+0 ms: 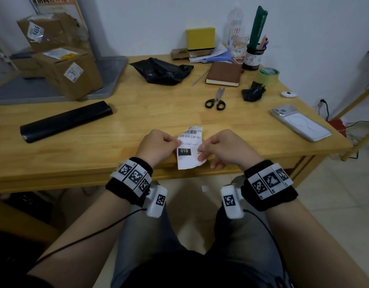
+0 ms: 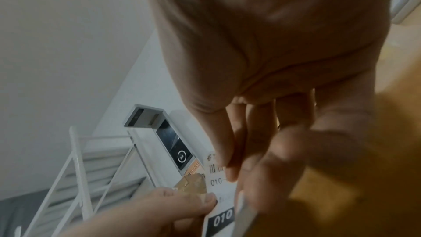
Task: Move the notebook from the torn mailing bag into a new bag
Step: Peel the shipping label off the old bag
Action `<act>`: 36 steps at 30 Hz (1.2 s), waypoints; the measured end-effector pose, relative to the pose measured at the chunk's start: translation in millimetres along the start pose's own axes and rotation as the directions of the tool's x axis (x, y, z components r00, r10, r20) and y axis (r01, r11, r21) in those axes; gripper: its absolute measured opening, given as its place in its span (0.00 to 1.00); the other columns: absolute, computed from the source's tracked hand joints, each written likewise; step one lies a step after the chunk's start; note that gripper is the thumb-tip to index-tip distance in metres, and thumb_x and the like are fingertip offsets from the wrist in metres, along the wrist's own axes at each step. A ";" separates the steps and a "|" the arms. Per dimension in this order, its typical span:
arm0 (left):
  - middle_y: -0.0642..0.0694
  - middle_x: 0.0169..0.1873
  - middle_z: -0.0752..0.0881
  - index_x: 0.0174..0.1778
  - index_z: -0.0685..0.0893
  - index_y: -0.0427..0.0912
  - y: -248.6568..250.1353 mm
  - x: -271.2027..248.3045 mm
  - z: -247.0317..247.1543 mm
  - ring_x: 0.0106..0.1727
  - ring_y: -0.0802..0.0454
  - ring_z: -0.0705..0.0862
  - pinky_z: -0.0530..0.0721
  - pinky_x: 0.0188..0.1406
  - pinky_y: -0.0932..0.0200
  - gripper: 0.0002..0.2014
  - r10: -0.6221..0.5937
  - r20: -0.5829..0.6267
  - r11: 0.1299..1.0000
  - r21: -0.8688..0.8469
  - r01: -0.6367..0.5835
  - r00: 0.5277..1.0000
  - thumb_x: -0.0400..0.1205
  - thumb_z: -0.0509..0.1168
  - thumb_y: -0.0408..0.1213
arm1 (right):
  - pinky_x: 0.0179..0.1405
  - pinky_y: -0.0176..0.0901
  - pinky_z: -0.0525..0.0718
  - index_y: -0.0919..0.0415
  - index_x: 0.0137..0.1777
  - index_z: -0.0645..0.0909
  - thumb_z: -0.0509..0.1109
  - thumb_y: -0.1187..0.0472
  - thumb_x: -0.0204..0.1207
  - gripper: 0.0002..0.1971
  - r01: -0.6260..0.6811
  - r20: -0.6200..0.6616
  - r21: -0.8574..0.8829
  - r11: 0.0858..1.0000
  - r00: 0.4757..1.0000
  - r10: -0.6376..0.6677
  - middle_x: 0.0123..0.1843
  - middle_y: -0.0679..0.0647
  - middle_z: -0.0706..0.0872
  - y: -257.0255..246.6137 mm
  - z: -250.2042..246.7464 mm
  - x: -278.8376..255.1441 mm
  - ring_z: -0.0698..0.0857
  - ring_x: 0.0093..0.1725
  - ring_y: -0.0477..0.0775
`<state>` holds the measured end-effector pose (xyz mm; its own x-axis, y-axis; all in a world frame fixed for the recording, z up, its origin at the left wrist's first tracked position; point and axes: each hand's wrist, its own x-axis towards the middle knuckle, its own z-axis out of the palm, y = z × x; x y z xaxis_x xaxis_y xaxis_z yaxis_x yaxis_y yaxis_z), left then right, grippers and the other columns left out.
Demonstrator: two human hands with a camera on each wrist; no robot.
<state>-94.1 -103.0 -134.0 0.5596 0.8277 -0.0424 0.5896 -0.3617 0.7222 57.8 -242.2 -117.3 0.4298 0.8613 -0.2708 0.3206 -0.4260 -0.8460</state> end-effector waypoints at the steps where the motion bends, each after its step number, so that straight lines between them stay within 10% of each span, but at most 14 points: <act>1: 0.56 0.33 0.89 0.34 0.90 0.51 -0.4 0.0 0.5 0.40 0.56 0.86 0.82 0.39 0.57 0.10 0.006 -0.007 0.999 0.038 -0.006 1.000 0.81 0.71 0.47 | 0.23 0.39 0.80 0.58 0.51 0.90 0.71 0.60 0.84 0.06 0.004 -0.018 -0.052 0.999 1.000 -0.004 0.39 0.48 0.95 0.3 1.1 1.8 0.86 0.26 0.50; 6: 0.61 0.34 0.86 0.41 0.92 0.53 -1.2 -3.8 4.9 0.41 0.56 0.86 0.82 0.35 0.59 0.08 0.037 -0.075 0.983 0.183 -0.023 0.996 0.80 0.71 0.51 | 0.26 0.35 0.79 0.54 0.44 0.93 0.77 0.61 0.78 0.04 0.058 -0.088 -0.220 0.974 0.993 -0.079 0.33 0.49 0.93 4.8 0.8 7.6 0.80 0.24 0.41; 12: 0.61 0.38 0.84 0.50 0.77 0.58 -6.2 -7.9 5.7 0.44 0.57 0.84 0.82 0.42 0.55 0.15 0.069 -0.116 0.974 0.223 -0.042 0.991 0.75 0.75 0.54 | 0.43 0.41 0.83 0.49 0.44 0.95 0.83 0.57 0.72 0.03 0.123 -0.093 -0.371 0.920 0.981 -0.169 0.39 0.41 0.90 9.0 -2.8 14.3 0.87 0.45 0.45; 18: 0.55 0.48 0.78 0.30 0.86 0.65 -14.9 -0.4 6.5 0.57 0.52 0.78 0.78 0.57 0.56 0.13 0.186 -0.038 0.976 0.120 -0.180 0.982 0.76 0.75 0.40 | 0.66 0.47 0.69 0.48 0.50 0.94 0.85 0.55 0.69 0.10 0.179 -0.095 -0.394 0.902 0.968 -0.234 0.59 0.39 0.85 16.8 -3.3 27.0 0.70 0.67 0.54; 24: 0.54 0.60 0.64 0.68 0.81 0.70 -9.0 4.6 -3.3 0.71 0.44 0.63 0.63 0.74 0.52 0.18 0.020 0.115 0.946 0.320 -0.056 0.993 0.81 0.67 0.54 | 0.80 0.54 0.64 0.39 0.62 0.88 0.83 0.49 0.70 0.19 0.148 -0.077 -0.397 0.906 0.978 -0.194 0.68 0.28 0.81 23.8 -3.4 43.5 0.62 0.73 0.48; 29: 0.51 0.60 0.60 0.77 0.70 0.71 0.7 15.8 -9.2 0.72 0.43 0.61 0.63 0.76 0.49 0.27 -0.076 0.229 0.937 0.349 -0.009 0.971 0.81 0.67 0.58 | 0.82 0.61 0.66 0.28 0.76 0.76 0.76 0.31 0.60 0.39 0.027 -0.043 -0.448 0.894 0.998 -0.052 0.76 0.46 0.76 26.4 -8.0 64.7 0.61 0.79 0.56; 36: 0.46 0.74 0.66 0.71 0.80 0.67 2.9 41.6 -19.5 0.77 0.39 0.67 0.65 0.81 0.43 0.22 -0.143 0.295 0.962 0.266 0.063 0.945 0.80 0.67 0.59 | 0.83 0.55 0.66 0.40 0.65 0.88 0.73 0.47 0.80 0.15 0.071 0.026 -0.436 0.897 0.997 -0.067 0.72 0.39 0.85 7.7 -26.1 78.5 0.70 0.80 0.54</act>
<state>-80.5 -61.2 -120.2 0.6158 0.7074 -0.3470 0.7573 -0.4099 0.5084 116.0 -185.1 -133.0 0.3858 0.8946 -0.2256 0.6863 -0.4417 -0.5778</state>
